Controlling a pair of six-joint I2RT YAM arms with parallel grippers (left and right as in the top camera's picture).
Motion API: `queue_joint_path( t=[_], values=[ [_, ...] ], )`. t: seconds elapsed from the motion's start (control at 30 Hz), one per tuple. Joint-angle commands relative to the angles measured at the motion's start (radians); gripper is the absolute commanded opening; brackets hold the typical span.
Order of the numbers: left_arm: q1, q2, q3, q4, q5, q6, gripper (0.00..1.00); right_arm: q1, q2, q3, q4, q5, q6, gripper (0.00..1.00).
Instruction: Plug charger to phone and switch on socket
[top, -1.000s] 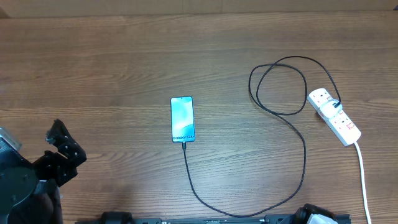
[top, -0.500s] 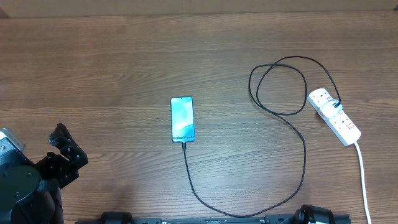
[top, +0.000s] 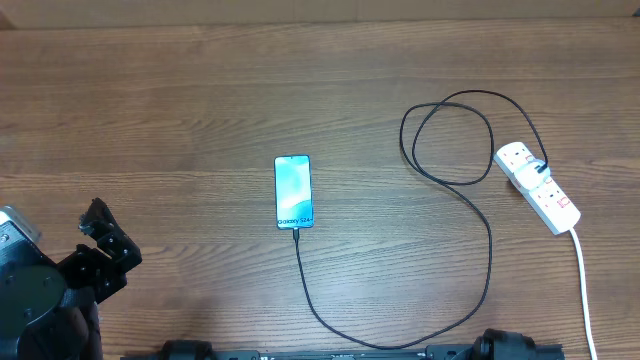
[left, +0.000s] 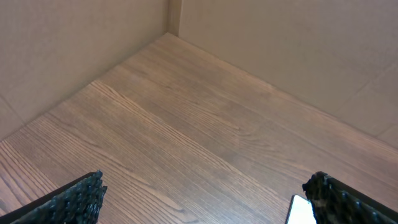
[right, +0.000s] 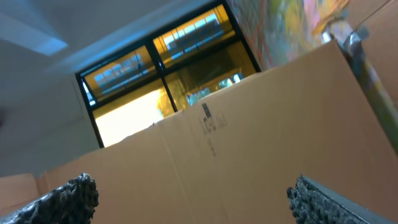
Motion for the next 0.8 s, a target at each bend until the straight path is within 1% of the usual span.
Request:
queue_joint_path(
  t=[0.0,0.2,0.33,0.6,0.77],
  values=[
    [-0.006,0.005,0.0,0.003,-0.01,0.007,1.0,0.015,-0.042,0.018,0.018,0.07,-0.008,1.0],
    [-0.006,0.005,0.0,0.003,-0.01,0.007,1.0,0.039,-0.054,0.086,0.007,0.189,-0.009,1.0],
    [-0.006,0.005,0.0,0.003,-0.01,0.007,0.99,0.058,-0.061,0.095,0.003,0.264,-0.009,1.0],
    [-0.006,0.005,0.0,0.003,-0.01,0.007,1.0,0.058,-0.109,0.094,0.008,0.305,-0.009,1.0],
    [-0.006,0.005,0.0,0.003,-0.01,0.007,0.99,0.058,-0.138,0.095,0.04,0.347,-0.009,1.0]
  ],
)
